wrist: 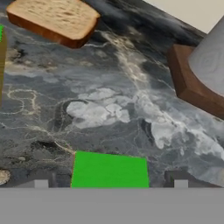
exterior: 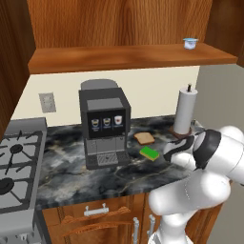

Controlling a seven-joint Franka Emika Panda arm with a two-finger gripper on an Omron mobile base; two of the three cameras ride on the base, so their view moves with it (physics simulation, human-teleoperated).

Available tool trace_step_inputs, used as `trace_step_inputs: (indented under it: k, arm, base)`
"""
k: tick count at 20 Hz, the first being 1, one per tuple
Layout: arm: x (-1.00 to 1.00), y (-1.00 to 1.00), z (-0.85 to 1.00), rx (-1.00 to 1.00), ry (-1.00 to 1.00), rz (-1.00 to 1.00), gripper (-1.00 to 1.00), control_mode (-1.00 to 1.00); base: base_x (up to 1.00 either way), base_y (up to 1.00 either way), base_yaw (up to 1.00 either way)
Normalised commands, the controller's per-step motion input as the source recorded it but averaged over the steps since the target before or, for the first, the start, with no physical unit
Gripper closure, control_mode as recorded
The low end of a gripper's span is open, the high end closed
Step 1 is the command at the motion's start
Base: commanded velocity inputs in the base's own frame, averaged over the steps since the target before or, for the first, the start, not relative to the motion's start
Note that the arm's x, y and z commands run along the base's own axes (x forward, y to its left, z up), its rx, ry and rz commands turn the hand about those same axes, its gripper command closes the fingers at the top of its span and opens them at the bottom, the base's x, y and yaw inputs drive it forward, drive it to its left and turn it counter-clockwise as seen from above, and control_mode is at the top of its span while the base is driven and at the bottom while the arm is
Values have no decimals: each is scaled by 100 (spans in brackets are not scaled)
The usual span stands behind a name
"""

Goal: Pick the sponge and sponge from the cabinet and place them on the counter.

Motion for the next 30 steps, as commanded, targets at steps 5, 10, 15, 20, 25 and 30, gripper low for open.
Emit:
trace_step_inputs:
  k: [5, 10, 15, 20, 25, 30]
  arm:
    - [-16, 1, 43, 2, 3, 0, -100, -100]
    - [-75, 22, 44, -1, -9, 1, -100, -100]
    - [-66, 49, 67, -5, -19, 0, -100, -100]
    - [-56, 60, 78, -8, -20, 3, -100, -100]
    - [-52, 57, 67, -13, -26, 3, -100, -100]
    - [-63, 43, 41, -17, -40, 0, -100, -100]
  base:
    - [0, 0, 0]
    - [0, 0, 0]
    - [0, 0, 0]
    - [0, 0, 0]
    - [0, 0, 0]
    - [0, 0, 0]
